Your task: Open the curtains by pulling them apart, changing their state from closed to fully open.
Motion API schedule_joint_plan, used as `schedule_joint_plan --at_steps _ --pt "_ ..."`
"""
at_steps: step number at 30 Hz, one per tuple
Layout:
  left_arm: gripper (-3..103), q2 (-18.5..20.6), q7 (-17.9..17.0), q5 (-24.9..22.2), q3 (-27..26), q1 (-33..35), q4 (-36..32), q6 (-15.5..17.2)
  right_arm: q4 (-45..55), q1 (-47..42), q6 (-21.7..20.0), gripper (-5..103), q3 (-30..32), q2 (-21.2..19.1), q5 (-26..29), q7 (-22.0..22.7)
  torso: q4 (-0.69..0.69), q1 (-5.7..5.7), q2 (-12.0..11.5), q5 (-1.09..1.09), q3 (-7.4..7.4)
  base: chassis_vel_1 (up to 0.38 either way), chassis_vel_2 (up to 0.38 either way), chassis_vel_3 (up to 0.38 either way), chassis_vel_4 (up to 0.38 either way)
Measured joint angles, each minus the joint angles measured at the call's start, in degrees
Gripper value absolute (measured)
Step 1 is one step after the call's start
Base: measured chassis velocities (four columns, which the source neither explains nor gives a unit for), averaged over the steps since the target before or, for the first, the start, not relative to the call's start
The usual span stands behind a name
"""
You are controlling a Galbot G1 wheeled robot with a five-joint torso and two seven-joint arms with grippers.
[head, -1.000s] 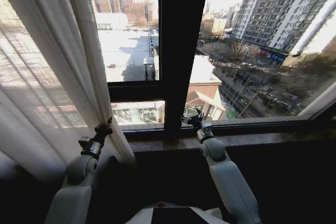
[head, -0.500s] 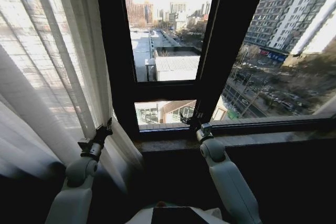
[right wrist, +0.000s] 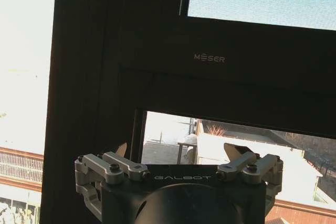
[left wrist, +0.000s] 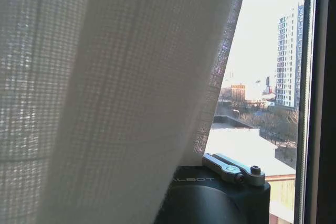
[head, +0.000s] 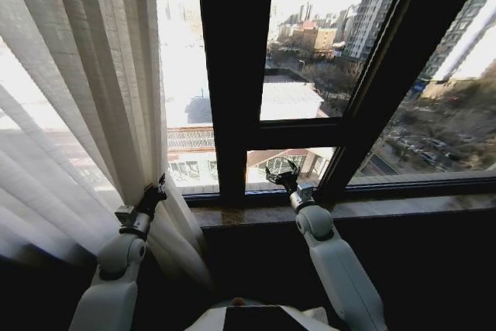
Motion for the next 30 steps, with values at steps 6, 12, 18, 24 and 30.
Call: schedule_joint_plan --at_steps 6,12,18,24,30 --pt "0 -0.3 -0.03 0.13 -0.18 0.26 -0.17 0.0 0.24 -0.29 0.02 100 -0.08 -0.05 0.02 -0.05 0.0 0.0 0.0 0.01 0.0 0.359 0.36 -0.365 -0.331" --pt "0 -0.77 -0.08 0.48 -0.27 0.32 -0.28 -0.01 0.35 -0.61 0.05 100 -0.25 -0.08 0.03 -0.11 0.0 0.0 0.0 0.0 0.0 0.346 0.362 -0.371 -0.363" --pt "0 -1.66 -0.11 1.14 -0.17 0.63 -0.67 -0.04 0.35 -0.88 0.17 100 -0.25 -0.32 0.07 -0.13 0.01 0.0 -0.01 0.0 0.0 0.345 0.358 -0.364 -0.353" --pt "0 -1.73 -0.11 1.18 -0.83 1.31 -1.23 -0.13 0.34 -1.08 0.21 100 -0.28 -0.09 0.09 -0.13 0.01 0.0 0.0 0.01 0.0 0.35 0.359 -0.355 -0.341" --pt "0 -2.17 -0.12 1.18 -1.08 1.94 -1.8 -0.25 0.64 -1.28 0.27 100 -0.38 0.09 0.09 -0.14 0.01 0.01 -0.01 0.01 0.0 0.361 0.35 -0.339 -0.346"
